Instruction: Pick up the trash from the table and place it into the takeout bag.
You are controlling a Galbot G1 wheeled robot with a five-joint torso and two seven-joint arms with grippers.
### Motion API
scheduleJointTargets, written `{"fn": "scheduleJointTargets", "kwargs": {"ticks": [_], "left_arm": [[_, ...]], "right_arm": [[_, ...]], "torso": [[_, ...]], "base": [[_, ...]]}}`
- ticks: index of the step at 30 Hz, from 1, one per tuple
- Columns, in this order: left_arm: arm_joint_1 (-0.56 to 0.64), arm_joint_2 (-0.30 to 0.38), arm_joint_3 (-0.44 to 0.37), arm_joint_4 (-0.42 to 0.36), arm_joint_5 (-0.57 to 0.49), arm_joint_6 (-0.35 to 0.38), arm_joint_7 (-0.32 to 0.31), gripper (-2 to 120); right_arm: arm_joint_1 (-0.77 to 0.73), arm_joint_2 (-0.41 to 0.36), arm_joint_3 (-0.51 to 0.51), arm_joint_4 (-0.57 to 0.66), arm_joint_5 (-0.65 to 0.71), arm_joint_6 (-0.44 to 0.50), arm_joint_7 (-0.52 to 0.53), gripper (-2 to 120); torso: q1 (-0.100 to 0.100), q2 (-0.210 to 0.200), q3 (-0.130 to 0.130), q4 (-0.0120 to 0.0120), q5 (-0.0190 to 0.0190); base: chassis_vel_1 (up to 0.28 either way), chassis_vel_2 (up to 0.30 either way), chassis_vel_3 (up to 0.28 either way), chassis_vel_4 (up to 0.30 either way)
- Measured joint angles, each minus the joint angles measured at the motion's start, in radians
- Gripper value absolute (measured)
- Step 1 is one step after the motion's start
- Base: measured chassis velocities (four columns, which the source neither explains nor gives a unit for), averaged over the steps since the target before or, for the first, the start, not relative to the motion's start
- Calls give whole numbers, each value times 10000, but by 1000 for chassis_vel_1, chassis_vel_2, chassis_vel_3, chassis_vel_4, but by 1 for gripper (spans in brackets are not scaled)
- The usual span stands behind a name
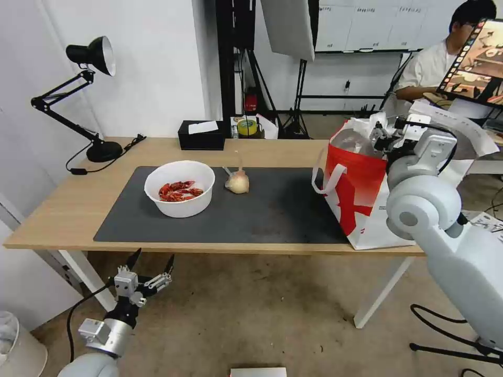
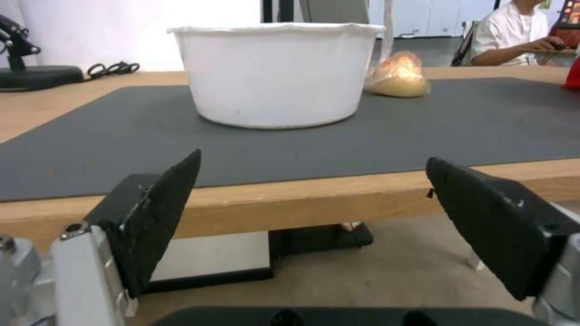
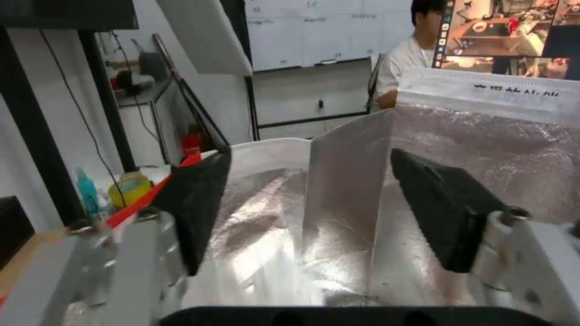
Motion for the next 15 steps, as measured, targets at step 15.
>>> {"fn": "scheduleJointTargets", "kwargs": {"ticks": [15], "left_arm": [[-4, 56, -33, -138, -21, 168, -21, 100]], "right_arm": [[-451, -207, 84, 423, -165, 1008, -1657, 100]], "torso": [[0, 0, 0, 0, -1]], "base": [[0, 0, 0, 0]]}}
